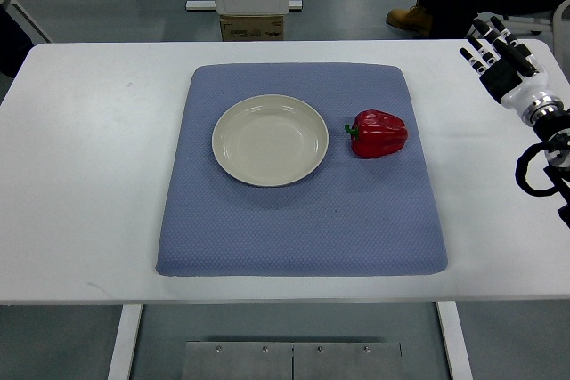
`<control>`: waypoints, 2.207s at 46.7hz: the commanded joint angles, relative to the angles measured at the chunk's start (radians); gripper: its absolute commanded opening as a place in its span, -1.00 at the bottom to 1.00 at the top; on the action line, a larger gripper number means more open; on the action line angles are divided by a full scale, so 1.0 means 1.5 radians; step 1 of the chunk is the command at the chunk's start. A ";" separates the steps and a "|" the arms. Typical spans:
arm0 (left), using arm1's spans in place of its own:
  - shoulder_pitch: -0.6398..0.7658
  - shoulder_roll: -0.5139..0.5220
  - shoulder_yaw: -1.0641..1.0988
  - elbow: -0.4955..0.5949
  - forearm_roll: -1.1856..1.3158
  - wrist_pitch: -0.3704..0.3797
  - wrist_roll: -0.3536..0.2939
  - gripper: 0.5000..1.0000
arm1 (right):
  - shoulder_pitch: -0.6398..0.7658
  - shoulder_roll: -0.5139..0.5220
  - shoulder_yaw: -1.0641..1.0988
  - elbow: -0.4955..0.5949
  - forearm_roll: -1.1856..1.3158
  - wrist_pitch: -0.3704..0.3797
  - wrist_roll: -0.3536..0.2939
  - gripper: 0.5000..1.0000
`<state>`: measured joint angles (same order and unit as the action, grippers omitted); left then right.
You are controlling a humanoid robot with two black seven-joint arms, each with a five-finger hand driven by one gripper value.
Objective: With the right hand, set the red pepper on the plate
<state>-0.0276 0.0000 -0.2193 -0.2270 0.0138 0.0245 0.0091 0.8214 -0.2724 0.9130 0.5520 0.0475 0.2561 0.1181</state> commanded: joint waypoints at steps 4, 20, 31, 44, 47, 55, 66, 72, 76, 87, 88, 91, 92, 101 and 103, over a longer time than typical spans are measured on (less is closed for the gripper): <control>0.000 0.000 0.000 0.000 0.000 0.000 0.000 1.00 | -0.002 0.000 0.000 -0.010 0.000 0.000 0.006 1.00; 0.000 0.000 0.000 0.000 0.000 0.000 0.000 1.00 | 0.003 -0.002 0.001 -0.015 0.000 -0.001 0.003 1.00; 0.000 0.000 0.000 0.000 0.000 0.000 0.000 1.00 | 0.021 0.000 0.001 -0.015 0.000 -0.013 0.001 1.00; 0.000 0.000 0.000 0.000 0.000 0.000 0.000 1.00 | 0.019 -0.001 0.008 -0.017 0.000 -0.013 0.039 1.00; 0.000 0.000 0.000 0.000 0.000 0.000 0.000 1.00 | 0.022 -0.001 0.008 -0.014 0.000 -0.012 0.072 1.00; 0.000 0.000 0.000 0.000 0.000 0.000 0.000 1.00 | 0.029 -0.007 -0.033 -0.004 -0.018 -0.012 0.098 0.94; 0.000 0.000 0.000 0.000 0.000 0.000 0.000 1.00 | 0.074 -0.125 -0.217 0.104 -0.065 -0.006 0.103 0.86; 0.000 0.000 0.000 0.000 0.000 0.000 0.000 1.00 | 0.109 -0.190 -0.291 0.181 -0.112 -0.003 0.103 0.86; 0.000 0.000 0.000 0.000 0.000 0.000 0.000 1.00 | 0.139 -0.209 -0.348 0.212 -0.164 -0.002 0.103 0.86; 0.000 0.000 0.000 0.000 0.000 0.000 0.000 1.00 | 0.231 -0.238 -0.539 0.262 -0.272 -0.004 0.100 0.86; 0.000 0.000 0.000 0.000 0.000 0.000 0.000 1.00 | 0.242 -0.242 -0.560 0.266 -0.280 -0.004 0.100 0.86; 0.000 0.000 0.000 0.000 0.000 0.000 0.000 1.00 | 0.275 -0.245 -0.625 0.282 -0.305 -0.007 0.101 0.86; 0.000 0.000 0.000 0.000 0.000 0.000 0.000 1.00 | 0.286 -0.246 -0.642 0.287 -0.312 -0.009 0.101 0.86; 0.000 0.000 0.000 0.000 0.000 0.000 0.000 1.00 | 0.378 -0.238 -0.776 0.319 -0.373 -0.029 0.099 0.87; 0.000 0.000 0.000 0.000 0.000 0.000 0.000 1.00 | 0.400 -0.234 -0.807 0.325 -0.377 -0.034 0.097 0.87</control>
<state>-0.0278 0.0000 -0.2193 -0.2270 0.0139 0.0246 0.0093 1.3792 -0.6310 -0.2386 1.0289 -0.5068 0.2152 0.2675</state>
